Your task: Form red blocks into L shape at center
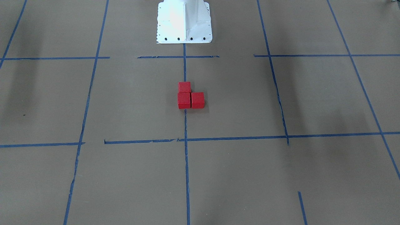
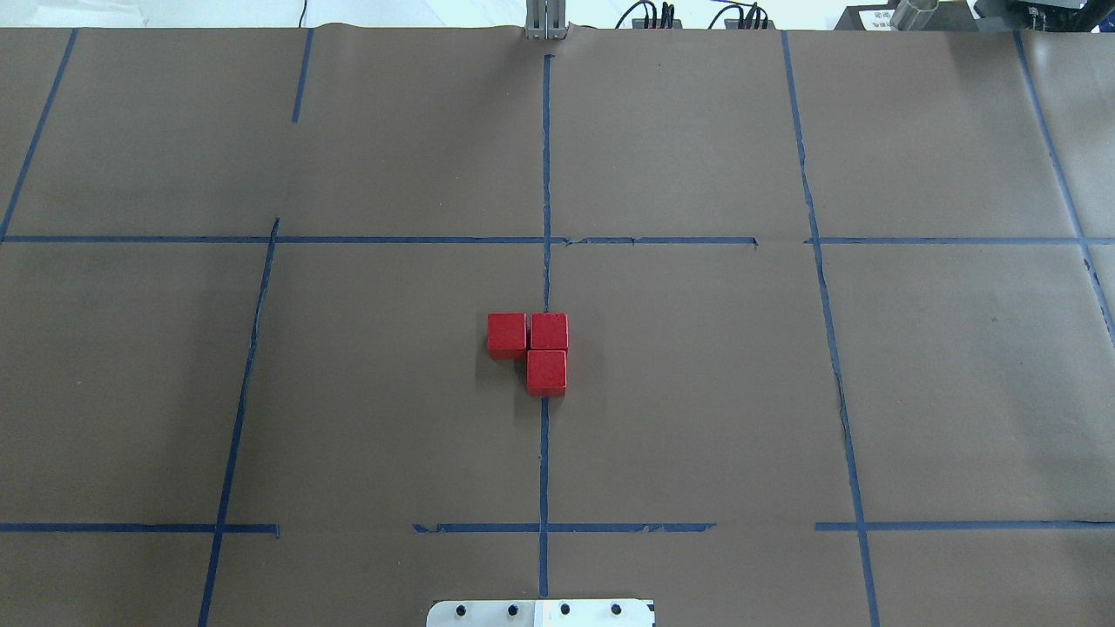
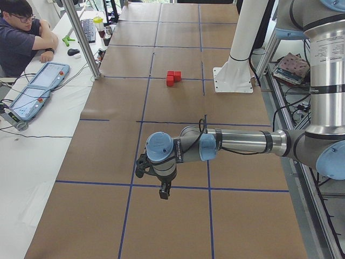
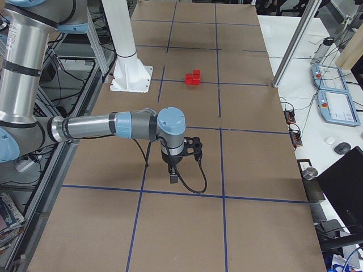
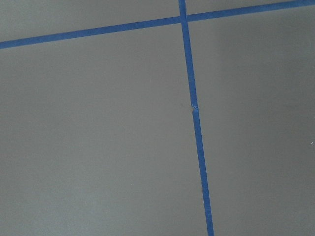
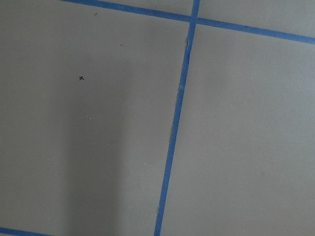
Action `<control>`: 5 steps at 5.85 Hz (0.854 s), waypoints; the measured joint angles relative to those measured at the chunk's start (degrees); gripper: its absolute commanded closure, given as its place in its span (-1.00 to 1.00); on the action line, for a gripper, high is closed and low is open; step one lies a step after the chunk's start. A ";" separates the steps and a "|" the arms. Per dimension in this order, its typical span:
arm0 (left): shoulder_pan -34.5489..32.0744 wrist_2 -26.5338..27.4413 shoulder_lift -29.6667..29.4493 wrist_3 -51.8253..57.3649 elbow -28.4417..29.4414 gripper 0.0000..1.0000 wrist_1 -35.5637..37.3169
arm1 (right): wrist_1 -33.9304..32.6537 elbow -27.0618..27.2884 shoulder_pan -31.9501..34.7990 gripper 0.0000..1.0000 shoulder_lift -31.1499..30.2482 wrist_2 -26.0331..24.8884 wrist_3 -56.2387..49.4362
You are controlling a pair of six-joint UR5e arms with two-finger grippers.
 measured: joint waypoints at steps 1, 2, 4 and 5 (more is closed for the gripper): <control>-0.02 0.47 -0.02 -0.01 -0.43 -1.00 -0.17 | 0.00 -0.04 0.00 -1.00 -0.04 0.01 0.02; -0.02 0.64 -0.04 0.05 -0.77 -1.00 -0.24 | 0.00 -0.08 0.00 -1.00 -0.07 0.04 0.04; -0.02 0.59 -0.04 0.12 -1.45 -1.00 -0.27 | 0.00 -0.17 0.00 -1.00 -0.09 0.07 0.00; -0.02 0.58 -0.04 0.13 -1.67 -1.00 -0.27 | 0.03 -0.18 0.00 -1.00 -0.09 0.04 -0.06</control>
